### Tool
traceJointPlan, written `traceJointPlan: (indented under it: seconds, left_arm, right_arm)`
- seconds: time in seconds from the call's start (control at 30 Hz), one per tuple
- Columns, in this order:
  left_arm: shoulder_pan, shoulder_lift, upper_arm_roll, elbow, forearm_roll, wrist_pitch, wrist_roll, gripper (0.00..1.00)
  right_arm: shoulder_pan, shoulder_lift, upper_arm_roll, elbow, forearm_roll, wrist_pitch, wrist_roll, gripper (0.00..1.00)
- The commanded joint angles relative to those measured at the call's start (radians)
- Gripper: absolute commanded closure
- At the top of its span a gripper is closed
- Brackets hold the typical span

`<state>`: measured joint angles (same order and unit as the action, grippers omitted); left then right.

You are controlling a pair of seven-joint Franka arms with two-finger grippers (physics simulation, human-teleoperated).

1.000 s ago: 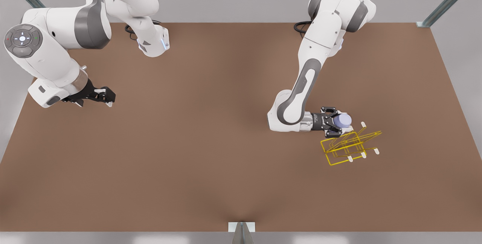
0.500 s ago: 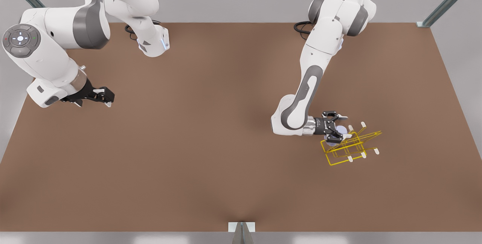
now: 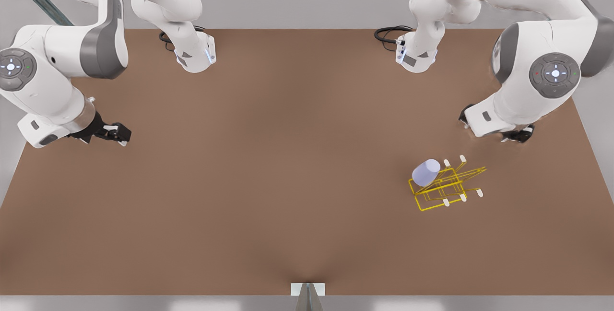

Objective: Place the cup on the cup holder

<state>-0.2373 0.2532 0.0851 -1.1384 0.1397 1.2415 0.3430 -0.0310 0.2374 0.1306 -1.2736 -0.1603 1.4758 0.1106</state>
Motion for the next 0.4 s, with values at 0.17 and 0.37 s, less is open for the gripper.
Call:
traceJointPlan:
  seconds: [0.17, 0.37]
  left_arm:
    - [0.023, -0.186, -0.018, -0.253, -0.101, 0.165, -0.401, 0.00]
    - [0.023, -0.186, -0.018, -0.253, -0.101, 0.164, -0.401, 0.00]
  right_arm:
    - [-0.001, -0.001, 0.000, 0.000, 0.033, 0.009, 0.001, 0.00]
    - [0.003, -0.001, 0.001, -0.004, 0.024, 0.012, 0.003, 0.00]
